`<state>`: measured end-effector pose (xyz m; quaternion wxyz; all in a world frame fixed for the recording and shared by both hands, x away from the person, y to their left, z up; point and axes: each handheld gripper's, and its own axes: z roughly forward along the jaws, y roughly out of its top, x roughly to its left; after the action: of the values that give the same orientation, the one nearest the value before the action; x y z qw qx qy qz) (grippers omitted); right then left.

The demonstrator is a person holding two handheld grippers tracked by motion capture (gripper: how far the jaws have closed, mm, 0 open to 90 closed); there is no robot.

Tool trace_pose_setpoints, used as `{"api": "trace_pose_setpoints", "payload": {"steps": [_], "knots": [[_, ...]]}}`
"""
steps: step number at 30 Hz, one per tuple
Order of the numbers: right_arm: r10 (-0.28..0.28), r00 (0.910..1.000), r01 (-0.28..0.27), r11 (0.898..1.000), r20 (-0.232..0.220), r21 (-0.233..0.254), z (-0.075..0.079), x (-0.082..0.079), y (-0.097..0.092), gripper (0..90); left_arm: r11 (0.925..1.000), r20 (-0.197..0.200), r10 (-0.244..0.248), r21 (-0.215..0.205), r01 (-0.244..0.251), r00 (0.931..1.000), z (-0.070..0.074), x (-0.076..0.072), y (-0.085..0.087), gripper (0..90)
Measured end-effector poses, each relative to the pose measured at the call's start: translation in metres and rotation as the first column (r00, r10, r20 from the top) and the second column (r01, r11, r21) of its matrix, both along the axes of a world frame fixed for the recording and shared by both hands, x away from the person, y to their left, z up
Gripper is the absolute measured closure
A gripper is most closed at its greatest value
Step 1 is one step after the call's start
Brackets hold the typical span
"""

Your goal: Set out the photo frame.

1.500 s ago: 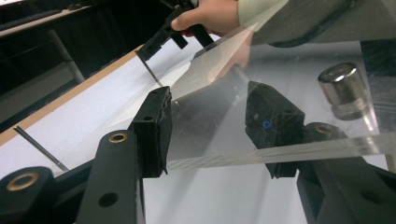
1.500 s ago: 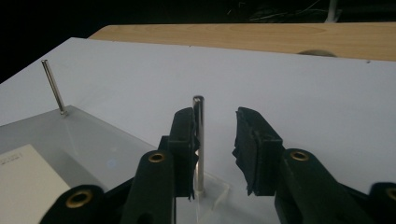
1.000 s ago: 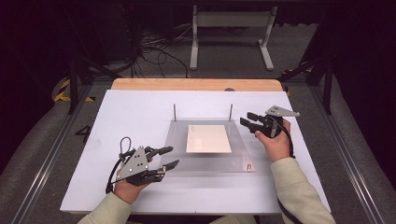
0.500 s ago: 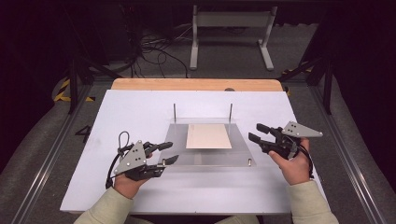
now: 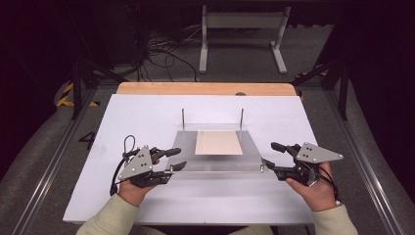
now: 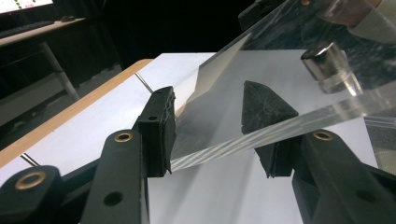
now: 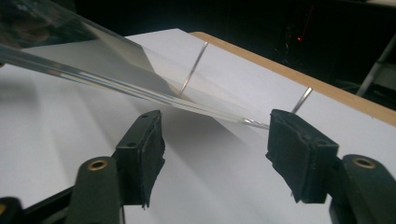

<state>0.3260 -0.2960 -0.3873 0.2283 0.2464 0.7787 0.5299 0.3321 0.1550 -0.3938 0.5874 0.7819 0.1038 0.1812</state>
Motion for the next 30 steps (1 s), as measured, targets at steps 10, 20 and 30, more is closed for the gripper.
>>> {"api": "trace_pose_setpoints", "payload": {"steps": [10, 20, 30], "knots": [[0.104, 0.9896, -0.103, 0.995, 0.1, -0.012, 0.004, -0.004, 0.028, 32.1, 1.0, 0.0, -0.002, 0.007, 0.002, 1.0, 0.001, 0.0, 0.0, 53.6], [0.192, 0.9694, -0.186, 0.981, 0.154, -0.049, 0.003, 0.001, 0.05, 53.6, 0.9999, 0.003, 0.002, 0.015, -0.002, 1.0, 0.001, -0.001, 0.0, 54.5], [0.211, 0.9631, -0.205, 0.977, 0.168, -0.05, 0.007, 0.003, 0.052, 58.3, 0.9992, 0.047, 0.036, 0.014, -0.037, 0.9983, 0.006, -0.002, -0.002, 56.1]]}}
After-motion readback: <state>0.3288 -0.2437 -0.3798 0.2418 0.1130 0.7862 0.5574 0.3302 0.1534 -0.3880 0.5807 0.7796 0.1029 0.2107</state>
